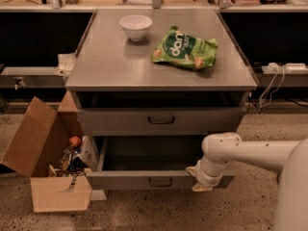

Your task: Open middle drawer

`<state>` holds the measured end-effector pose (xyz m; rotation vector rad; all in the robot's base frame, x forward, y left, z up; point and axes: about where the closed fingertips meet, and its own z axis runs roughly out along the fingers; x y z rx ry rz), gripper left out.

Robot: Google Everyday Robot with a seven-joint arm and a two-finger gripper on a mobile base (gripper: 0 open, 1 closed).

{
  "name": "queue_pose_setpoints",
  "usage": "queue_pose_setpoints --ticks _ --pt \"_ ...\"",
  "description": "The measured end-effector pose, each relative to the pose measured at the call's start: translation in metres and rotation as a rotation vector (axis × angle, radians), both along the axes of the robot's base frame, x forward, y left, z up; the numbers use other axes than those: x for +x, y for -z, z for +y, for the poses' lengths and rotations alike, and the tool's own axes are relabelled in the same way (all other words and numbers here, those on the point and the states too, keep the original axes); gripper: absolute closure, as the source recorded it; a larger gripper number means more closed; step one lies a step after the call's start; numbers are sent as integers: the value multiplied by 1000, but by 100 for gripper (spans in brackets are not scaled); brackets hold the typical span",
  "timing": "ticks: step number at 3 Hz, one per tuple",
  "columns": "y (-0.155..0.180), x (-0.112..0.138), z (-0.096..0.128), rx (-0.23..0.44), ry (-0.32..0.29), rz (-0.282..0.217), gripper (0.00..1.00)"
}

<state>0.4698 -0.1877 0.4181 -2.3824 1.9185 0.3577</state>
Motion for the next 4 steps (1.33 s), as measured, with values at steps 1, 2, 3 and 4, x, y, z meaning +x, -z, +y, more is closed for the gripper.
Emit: queue_pose_setpoints --ticks 1,2,3,4 --pt "-8 -4 0 4 11 6 100" --pt "-12 -1 0 4 13 7 100" --pt "-13 1 0 4 13 7 100" --pt "-17 -3 2 8 21 16 100"
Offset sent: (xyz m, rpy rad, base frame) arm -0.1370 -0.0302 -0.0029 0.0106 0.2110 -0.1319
